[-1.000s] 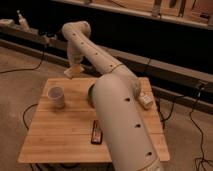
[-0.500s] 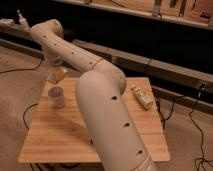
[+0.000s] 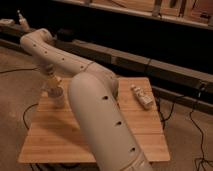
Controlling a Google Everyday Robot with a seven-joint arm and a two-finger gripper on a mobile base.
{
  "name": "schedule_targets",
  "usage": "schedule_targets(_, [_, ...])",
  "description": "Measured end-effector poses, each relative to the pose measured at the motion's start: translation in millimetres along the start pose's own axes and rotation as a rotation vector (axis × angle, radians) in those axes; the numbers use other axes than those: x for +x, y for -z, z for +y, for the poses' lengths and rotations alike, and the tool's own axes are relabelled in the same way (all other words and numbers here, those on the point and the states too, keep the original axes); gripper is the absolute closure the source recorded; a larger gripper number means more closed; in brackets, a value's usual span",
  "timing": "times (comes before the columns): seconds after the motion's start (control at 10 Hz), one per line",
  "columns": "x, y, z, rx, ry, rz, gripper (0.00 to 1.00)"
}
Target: Place the white sponge in the ceramic cup
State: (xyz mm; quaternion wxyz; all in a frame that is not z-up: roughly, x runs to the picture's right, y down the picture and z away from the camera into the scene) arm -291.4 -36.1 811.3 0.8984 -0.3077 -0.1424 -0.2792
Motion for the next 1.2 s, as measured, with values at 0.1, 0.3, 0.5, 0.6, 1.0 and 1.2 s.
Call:
schedule_targets(0.1, [-1, -4, 1, -0.003, -0.013, -0.011, 0.46])
schedule_targets(0.3, [2, -14, 4, -0.007, -0.043, -0.029, 0.27])
schedule_targets(0.5, [6, -22, 4, -0.007, -0.059, -0.036, 0.20])
schedule_targets(0.6, [8, -27, 4, -0.006, -0.062, -0.037, 0.20])
schedule_targets(1.0, [11, -37, 7, -0.008, -0.054, -0.033, 0.20])
schedule_targets(1.2, [18, -34, 7, -0.004, -0.078, -0.048, 0.20])
